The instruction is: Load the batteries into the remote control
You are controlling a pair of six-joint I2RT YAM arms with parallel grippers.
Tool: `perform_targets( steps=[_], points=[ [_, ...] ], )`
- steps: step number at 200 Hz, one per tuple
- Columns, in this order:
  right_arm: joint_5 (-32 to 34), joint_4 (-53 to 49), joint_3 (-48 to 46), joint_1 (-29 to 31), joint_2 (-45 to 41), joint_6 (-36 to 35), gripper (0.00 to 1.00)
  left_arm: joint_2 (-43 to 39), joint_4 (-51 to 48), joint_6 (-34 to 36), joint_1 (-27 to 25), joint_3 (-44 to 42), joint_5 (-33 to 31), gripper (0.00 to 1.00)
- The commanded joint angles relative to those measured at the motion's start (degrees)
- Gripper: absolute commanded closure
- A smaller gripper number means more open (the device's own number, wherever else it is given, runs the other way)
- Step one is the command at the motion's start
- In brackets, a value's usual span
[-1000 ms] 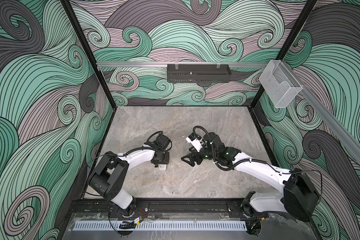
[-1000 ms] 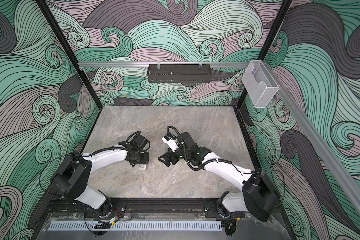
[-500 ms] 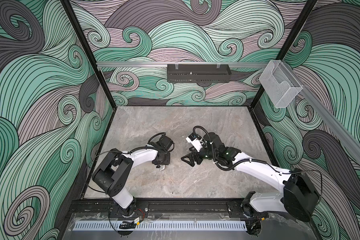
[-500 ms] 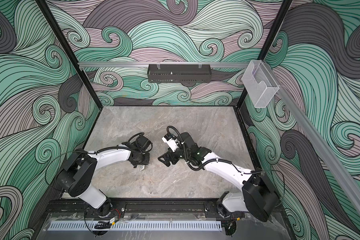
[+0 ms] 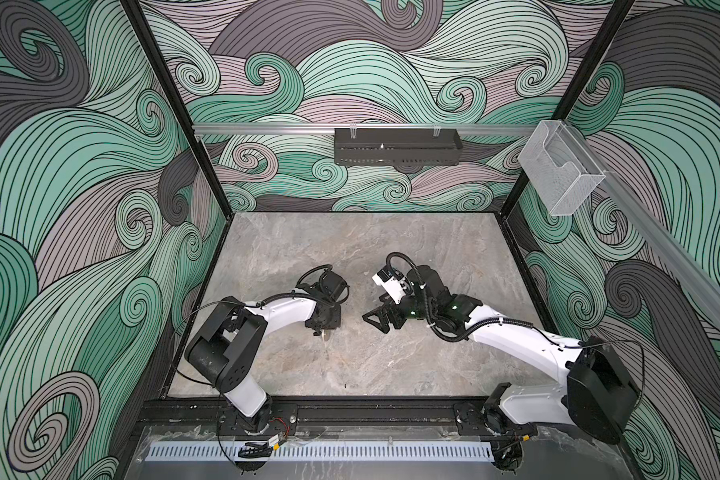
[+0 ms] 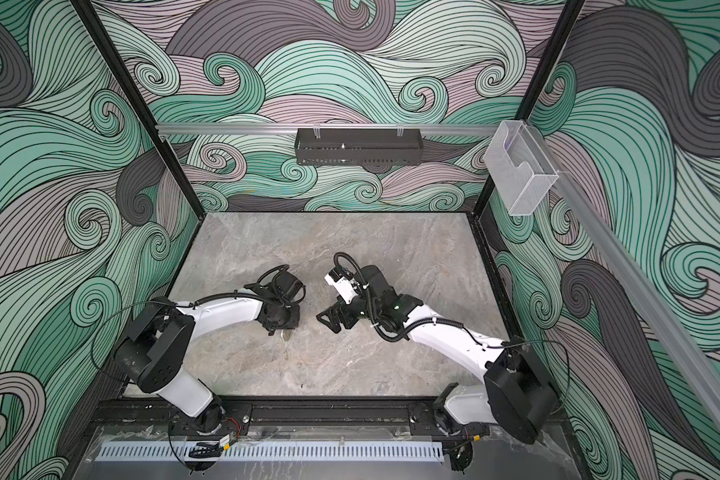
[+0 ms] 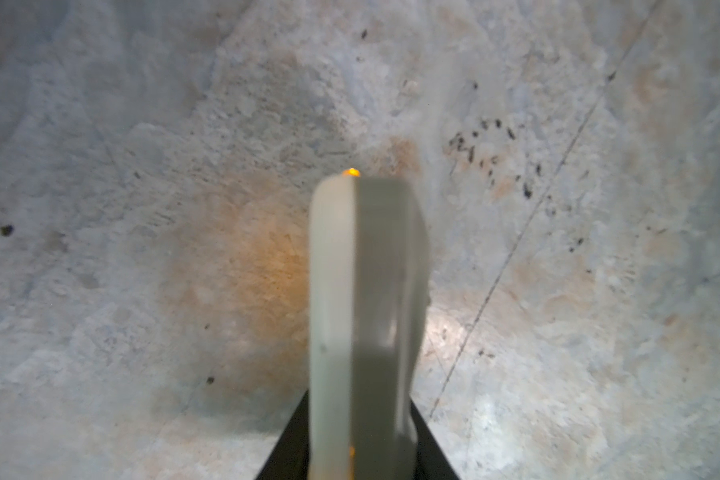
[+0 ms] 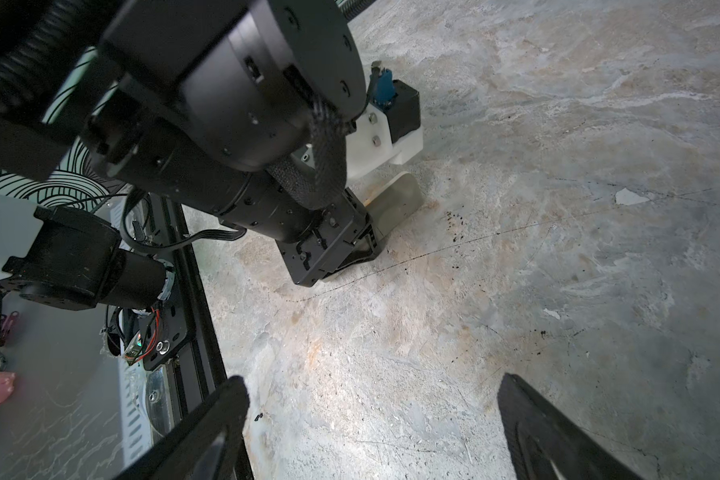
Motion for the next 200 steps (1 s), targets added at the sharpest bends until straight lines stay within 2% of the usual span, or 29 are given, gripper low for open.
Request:
perform_targets(
  steps=[1, 24, 92, 140, 162, 189, 200],
  points=[
    [0.69, 0.41, -0.75, -0.28, -1.17, -0.79, 0.05, -0.63, -2.29, -0.38, -0.48, 0.8, -0.67, 0.57],
    [0.54, 0.42, -0.79, -0.26, -1.32, -0.7, 0.05, -1.27, -2.98, -0.23, -0.74, 1.18, -0.94, 0.56],
    [0.82, 0.45, -1.36, -0.29, -1.89, -0.67, 0.05, -3.31, -4.7, -0.36, -1.85, 2.44, -0.67, 0.39],
    [1.1, 0.37, -1.76, -0.29, -2.68, -0.64, 0.05, -5.03, -5.63, -0.28, -2.14, 3.14, -0.07, 0.34],
    [2.42, 0.07, -2.25, -0.39, -3.62, -0.66, 0.05, -5.91, -5.98, -0.19, -2.15, 3.36, 0.51, 0.26],
    [5.7, -1.13, -2.68, -0.93, -5.25, -0.79, 0.06, -7.2, -6.62, 0.07, -2.15, 3.74, 0.15, 0.23],
    [7.34, -1.64, -3.05, -1.48, -6.24, -0.62, 0.02, -7.61, -7.24, -0.07, -2.15, 4.13, -0.68, 0.2]
  ],
)
